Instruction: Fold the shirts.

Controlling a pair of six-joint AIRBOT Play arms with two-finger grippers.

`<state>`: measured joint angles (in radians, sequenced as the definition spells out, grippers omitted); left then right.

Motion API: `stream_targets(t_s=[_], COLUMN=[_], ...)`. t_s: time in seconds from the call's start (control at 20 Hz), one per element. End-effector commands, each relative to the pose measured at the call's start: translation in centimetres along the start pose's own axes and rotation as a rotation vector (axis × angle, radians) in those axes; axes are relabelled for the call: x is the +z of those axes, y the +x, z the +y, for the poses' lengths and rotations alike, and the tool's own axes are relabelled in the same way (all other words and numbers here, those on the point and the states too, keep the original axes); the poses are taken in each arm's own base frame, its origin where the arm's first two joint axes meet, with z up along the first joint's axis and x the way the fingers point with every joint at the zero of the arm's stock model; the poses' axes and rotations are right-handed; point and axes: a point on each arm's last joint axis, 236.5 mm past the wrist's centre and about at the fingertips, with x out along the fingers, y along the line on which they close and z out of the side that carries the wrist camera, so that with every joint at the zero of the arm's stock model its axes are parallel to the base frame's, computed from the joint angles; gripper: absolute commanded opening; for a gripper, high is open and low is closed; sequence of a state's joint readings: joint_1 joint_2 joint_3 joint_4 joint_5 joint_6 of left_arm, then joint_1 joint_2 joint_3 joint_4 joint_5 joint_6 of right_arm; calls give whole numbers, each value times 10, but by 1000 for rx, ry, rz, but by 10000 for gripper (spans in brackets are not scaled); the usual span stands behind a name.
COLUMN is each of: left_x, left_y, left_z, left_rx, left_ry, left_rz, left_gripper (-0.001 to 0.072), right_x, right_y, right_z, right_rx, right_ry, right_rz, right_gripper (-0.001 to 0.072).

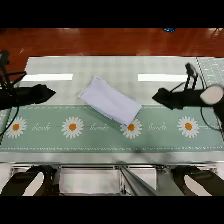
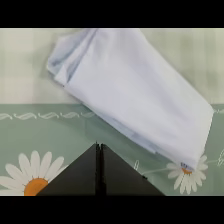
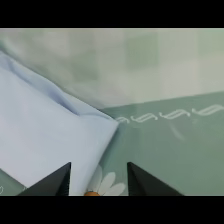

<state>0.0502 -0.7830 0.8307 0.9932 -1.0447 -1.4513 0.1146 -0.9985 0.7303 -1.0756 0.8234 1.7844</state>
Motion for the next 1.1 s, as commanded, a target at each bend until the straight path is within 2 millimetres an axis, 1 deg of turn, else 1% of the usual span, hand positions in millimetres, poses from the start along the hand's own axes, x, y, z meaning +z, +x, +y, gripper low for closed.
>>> stream_targets(t_s=[0.0, 0.15, 0.25, 0.35, 0.5, 0.6, 0.65, 0.75, 0.8, 0.9, 0.95, 1.05], left_x=[-25, -44, -53, -55, -55, -55, -55, -53, -52, -53, -53, -53], left_y=[18, 29, 32, 33, 33, 33, 33, 33, 33, 34, 34, 35], left_z=[-6, -10, -15, -19, -20, -20, -20, -20, -19, -19, -19, -19], left_rx=[-19, -34, -44, -52, -53, -53, -53, -53, -52, -52, -52, -51], left_ry=[5, -7, 7, 19, 20, 20, 20, 20, 20, 20, 20, 19], left_rz=[54, 94, 119, 125, 125, 126, 125, 117, 114, 114, 114, 118], left_gripper=[24, 24, 24, 24, 24, 24, 24, 24, 24, 24, 24, 24], right_x=[-45, -67, -74, -75, -80, -78, -77, -71, -68, -56, -45, -19], right_y=[40, 74, 89, 102, 118, 126, 130, 134, 135, 130, 123, 101], right_z=[-16, 3, 13, 20, 30, 50, 63, 91, 107, 144, 164, 204], right_rx=[30, 69, 89, 105, 140, 215, 259, 344, 381, 443, 470, 525], right_ry=[144, 171, 181, 207, 257, 243, 242, 186, 134, 33, -25, -117], right_rz=[18, 99, 136, 155, 210, 245, 268, 304, 314, 309, 284, 238], right_gripper=[408, 409, 410, 414, 414, 405, 351, 84, 20, 19, 19, 19])
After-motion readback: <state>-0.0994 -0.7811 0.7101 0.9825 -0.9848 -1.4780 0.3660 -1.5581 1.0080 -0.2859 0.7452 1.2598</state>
